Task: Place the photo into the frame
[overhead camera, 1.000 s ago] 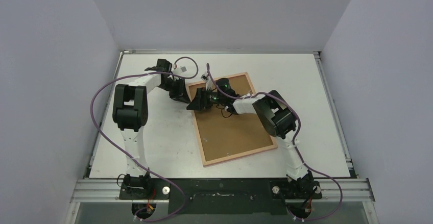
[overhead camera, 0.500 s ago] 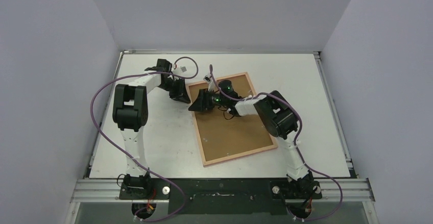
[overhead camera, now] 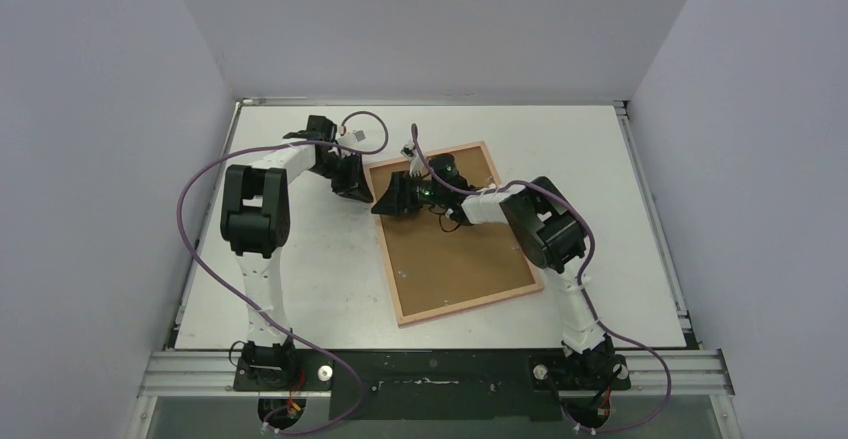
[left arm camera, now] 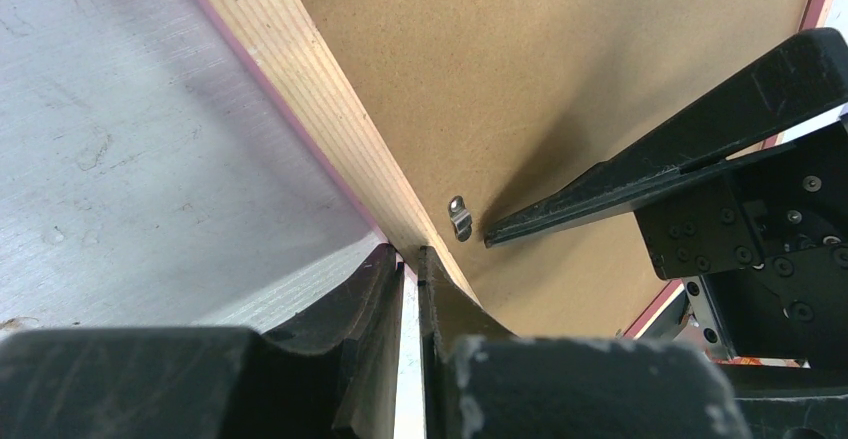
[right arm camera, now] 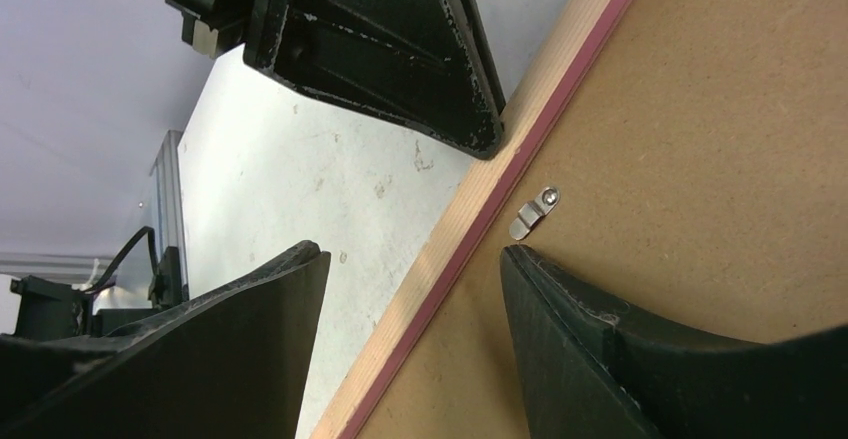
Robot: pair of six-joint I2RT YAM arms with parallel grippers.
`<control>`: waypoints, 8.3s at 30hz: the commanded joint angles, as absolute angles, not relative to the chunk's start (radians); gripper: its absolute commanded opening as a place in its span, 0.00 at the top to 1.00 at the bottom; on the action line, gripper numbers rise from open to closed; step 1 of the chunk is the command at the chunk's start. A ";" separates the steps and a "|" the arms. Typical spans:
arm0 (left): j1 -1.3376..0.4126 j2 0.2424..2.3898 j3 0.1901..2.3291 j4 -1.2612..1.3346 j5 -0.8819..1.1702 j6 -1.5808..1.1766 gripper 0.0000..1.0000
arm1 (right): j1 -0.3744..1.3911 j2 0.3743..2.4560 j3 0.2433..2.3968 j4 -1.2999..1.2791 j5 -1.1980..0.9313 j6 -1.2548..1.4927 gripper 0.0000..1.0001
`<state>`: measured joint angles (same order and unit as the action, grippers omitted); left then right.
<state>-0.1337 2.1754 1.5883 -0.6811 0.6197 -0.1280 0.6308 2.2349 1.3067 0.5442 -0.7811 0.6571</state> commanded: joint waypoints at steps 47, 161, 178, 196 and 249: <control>-0.141 2.195 1.575 -0.649 0.567 -0.100 0.92 | 0.663 2.316 1.391 0.622 -0.720 0.714 0.37; -0.290 1.975 1.262 -0.713 0.631 -0.049 0.91 | 0.830 1.699 0.745 0.566 -0.642 0.639 0.30; -0.285 1.978 1.278 -0.713 0.627 -0.057 0.92 | 0.818 1.720 0.676 0.593 -0.641 0.651 0.30; -0.285 1.973 1.278 -0.715 0.634 -0.057 0.92 | 0.850 1.803 0.685 0.681 -0.612 0.695 0.32; -0.252 1.990 1.227 -0.718 0.683 -0.019 1.00 | 1.046 1.793 0.690 0.690 -0.109 0.796 0.35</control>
